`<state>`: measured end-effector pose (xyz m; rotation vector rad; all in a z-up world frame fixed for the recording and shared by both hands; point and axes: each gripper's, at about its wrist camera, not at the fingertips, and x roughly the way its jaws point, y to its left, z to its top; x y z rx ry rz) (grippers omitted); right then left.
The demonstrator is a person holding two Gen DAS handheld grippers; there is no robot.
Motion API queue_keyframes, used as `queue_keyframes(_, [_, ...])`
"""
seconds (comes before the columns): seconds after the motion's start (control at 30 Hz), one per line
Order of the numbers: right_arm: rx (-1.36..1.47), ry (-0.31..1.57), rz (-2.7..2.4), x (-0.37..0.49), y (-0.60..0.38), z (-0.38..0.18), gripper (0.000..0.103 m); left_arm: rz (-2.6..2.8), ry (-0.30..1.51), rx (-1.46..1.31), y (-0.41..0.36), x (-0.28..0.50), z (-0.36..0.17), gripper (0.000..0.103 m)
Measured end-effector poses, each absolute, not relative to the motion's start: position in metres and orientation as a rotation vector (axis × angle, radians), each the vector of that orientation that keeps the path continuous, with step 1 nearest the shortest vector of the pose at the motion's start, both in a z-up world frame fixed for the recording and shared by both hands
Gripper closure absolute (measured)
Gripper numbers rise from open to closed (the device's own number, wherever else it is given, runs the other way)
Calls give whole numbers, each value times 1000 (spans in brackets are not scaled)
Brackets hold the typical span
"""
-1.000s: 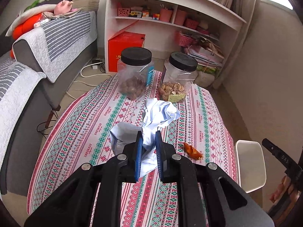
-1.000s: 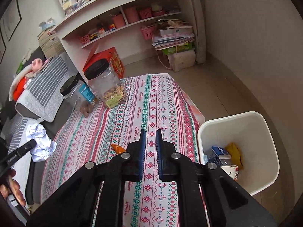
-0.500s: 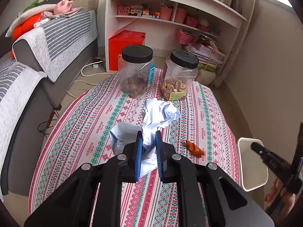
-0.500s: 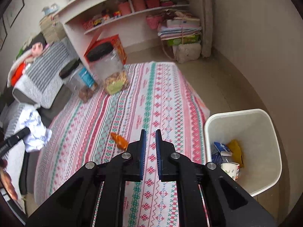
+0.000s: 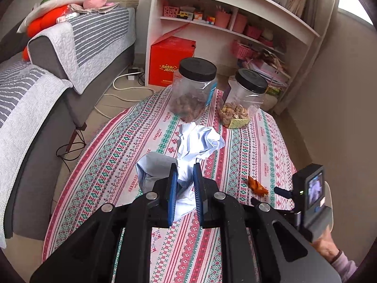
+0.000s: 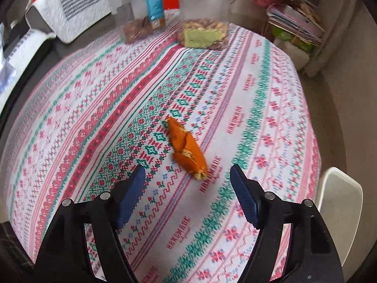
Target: Collect trash
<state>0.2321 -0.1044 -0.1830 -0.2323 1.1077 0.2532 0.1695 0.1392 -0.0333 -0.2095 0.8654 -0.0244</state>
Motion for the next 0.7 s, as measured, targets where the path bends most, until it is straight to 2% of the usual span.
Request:
queue_keyframes(0.3, [-236,1116,271,243,-90,-198,33,-12,868,-217,145,171,-34,89])
queue_keyframes(0.33, [-235,1112,271,244,-88,-198,39,-8,870,-216,146,172,-35,89])
queue_keyframes(0.4, [-230,1104,276,245,-85,-195,62,0,874,-218,147,172,-37,89])
queue_keyframes(0.43, [-219,1111,282,250,-83,-194,80,3,876,-220,148,173,-38,89])
queue_keyframes(0.7, [-177,1096,318,234,-73,-177,83,15,873,-233,151,172,-37,89])
